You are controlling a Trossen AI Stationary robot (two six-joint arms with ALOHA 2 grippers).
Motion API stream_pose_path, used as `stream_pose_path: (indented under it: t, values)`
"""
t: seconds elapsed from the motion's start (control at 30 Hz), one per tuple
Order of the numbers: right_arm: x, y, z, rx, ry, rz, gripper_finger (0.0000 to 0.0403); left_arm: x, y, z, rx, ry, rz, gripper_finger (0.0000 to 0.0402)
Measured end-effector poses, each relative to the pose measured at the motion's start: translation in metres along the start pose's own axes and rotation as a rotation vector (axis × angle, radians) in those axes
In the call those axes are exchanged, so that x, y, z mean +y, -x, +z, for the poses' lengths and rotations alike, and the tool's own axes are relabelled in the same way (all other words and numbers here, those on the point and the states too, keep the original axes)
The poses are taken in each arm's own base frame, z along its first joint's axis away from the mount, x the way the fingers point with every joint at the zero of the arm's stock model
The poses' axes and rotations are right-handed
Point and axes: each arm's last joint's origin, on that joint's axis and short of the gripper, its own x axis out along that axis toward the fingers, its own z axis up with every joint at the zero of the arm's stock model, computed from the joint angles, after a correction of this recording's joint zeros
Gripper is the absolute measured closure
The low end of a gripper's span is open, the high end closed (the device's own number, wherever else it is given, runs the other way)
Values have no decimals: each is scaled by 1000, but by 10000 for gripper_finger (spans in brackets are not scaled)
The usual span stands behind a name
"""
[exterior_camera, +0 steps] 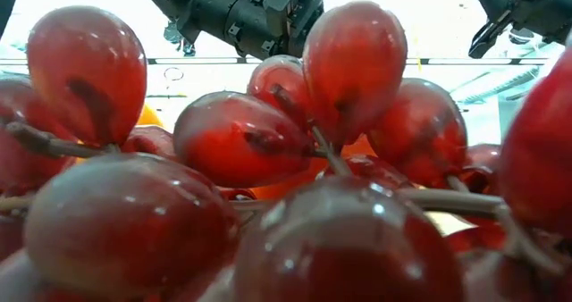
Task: Pick & Place Food Item
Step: Put the green pear into the red bin
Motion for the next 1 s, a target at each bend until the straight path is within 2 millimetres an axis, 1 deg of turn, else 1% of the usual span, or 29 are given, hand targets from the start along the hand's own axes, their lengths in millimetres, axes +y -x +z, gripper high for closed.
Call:
stream_pose_path:
  t: [0.3,0.43,0.53,0.67,0.73,0.8,0.9,1.0]
  values:
    - [-5,1,-10,101,-16,-59,403,0,0,0,4,1,1,117]
    - [-8,0,-12,101,39,-130,403,0,0,0,4,1,1,117]
    - [-10,0,-12,95,18,-164,403,0,0,0,4,8,0,117]
    - [-10,-2,-16,126,10,-159,394,-5,0,-1,8,71,-8,117]
    - [-10,-3,-19,164,20,-142,374,-10,-1,-2,7,106,-19,117]
    - [-8,-6,-22,191,25,-112,341,-13,-1,-2,8,112,-28,117]
    - [-3,-10,-25,207,33,-22,275,-17,-1,-3,7,86,-39,116]
    - [4,-15,-30,235,31,73,201,-19,-2,-3,7,60,-42,117]
